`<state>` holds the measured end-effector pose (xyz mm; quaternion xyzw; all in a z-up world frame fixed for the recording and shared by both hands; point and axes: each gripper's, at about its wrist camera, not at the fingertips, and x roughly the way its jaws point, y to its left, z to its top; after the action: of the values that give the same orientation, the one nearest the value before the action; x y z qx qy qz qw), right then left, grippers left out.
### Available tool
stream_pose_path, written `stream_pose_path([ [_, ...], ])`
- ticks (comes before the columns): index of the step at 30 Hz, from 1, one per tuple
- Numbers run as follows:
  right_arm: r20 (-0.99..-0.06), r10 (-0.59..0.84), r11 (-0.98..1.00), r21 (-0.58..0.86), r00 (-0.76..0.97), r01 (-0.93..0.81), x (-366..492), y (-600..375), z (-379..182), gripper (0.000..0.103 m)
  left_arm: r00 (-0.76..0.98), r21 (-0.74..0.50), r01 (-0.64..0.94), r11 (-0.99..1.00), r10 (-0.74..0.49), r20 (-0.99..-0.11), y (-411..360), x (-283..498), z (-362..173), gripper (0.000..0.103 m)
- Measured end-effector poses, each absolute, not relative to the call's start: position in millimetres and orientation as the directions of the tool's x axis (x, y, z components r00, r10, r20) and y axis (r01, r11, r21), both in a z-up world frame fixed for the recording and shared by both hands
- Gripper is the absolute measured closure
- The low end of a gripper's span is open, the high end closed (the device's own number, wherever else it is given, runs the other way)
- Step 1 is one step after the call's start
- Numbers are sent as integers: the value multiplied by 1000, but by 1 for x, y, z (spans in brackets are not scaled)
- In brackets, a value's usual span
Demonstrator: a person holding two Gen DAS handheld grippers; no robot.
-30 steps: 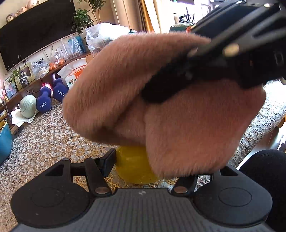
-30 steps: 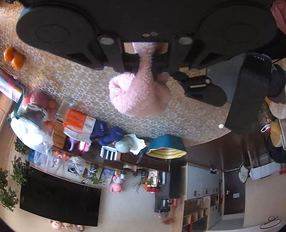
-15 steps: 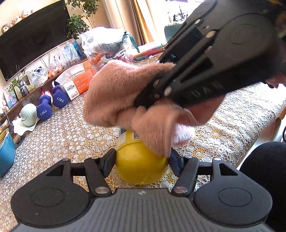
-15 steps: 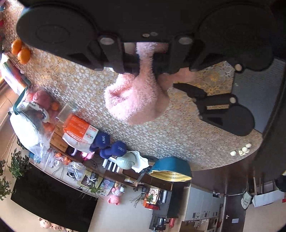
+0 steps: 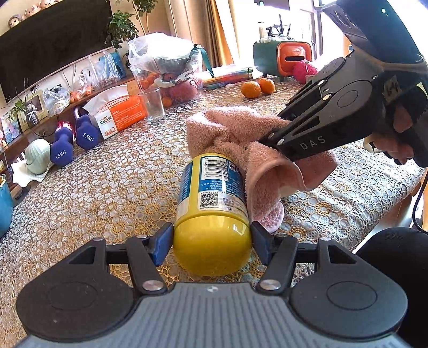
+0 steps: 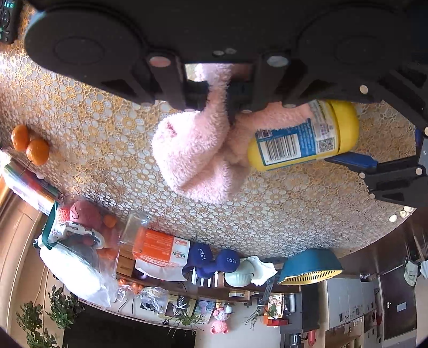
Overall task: Clean container
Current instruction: 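Wipe the towel over the bottle cap and label with the right gripper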
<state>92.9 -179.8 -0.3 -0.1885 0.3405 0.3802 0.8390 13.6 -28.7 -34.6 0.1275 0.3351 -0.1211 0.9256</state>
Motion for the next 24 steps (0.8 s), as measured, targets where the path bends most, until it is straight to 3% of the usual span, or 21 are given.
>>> stream_pose_path([
  [7,-688,510,658,-74,516,-749,89,-182,15,95,749,128,277,952,-131,-649,-22,11,-30,41],
  [13,-646,537,638,-109,542,-763,79,-186,42,95,741,-6,232,973,-181,-647,-7,14,-21,34],
  [24,-607,680,430,-123,411,-894,35,-151,83,95,765,40,274,961,-192,-615,-24,1,-16,34],
])
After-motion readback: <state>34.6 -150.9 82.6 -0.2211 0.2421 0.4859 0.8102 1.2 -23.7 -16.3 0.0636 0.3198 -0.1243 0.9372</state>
